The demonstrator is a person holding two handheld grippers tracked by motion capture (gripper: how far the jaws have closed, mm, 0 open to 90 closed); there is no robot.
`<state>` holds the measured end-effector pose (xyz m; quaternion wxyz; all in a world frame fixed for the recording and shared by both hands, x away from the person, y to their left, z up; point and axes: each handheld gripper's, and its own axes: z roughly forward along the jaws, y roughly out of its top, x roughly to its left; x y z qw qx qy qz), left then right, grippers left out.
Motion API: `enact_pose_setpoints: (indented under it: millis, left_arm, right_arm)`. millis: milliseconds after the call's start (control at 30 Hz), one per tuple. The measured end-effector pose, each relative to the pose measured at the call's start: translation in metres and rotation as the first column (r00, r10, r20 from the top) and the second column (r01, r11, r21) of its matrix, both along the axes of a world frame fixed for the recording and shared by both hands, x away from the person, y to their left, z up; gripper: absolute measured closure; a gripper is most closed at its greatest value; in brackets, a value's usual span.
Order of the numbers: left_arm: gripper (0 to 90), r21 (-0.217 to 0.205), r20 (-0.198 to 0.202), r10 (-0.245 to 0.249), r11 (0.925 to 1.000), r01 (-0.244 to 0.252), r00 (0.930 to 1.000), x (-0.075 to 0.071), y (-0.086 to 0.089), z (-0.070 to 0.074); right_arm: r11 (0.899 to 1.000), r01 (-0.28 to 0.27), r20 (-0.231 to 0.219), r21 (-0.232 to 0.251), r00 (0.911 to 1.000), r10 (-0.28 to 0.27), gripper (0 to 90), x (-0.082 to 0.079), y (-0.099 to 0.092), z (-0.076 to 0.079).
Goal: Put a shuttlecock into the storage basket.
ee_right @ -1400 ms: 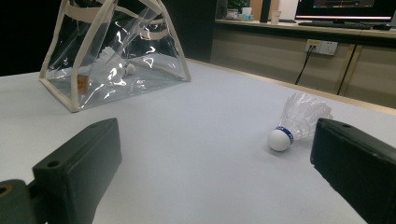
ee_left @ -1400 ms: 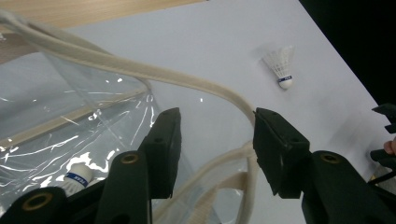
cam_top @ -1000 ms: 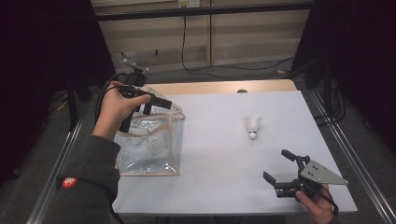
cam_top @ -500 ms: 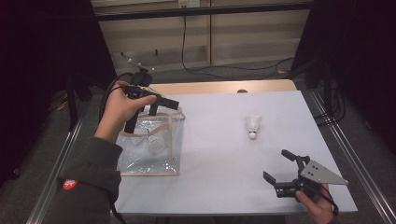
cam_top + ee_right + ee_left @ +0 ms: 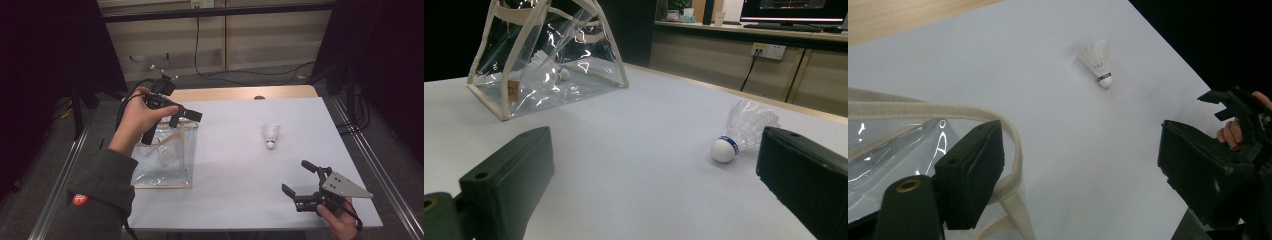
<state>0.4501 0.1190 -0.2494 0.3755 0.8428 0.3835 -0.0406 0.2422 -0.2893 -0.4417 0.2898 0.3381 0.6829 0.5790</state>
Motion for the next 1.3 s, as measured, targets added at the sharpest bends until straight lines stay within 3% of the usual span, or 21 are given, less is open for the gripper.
enact_pose_setpoints:
  millis: [333,1300]
  left_arm:
    - [15.1,-0.001,0.011,-0.019,0.9998,0.019,0.9998,-0.004,-0.010,-0.004]
    - [8.5,-0.017,-0.011,-0.079,0.9967,0.079,0.9968,-0.012,-0.048,-0.021]
  right_arm:
    - [1.000,0.000,0.002,0.002,1.0000,0.000,2.0,0.000,0.000,0.000]
    - [1.000,-0.002,0.000,-0.002,1.0000,0.002,2.0,0.000,-0.001,0.000]
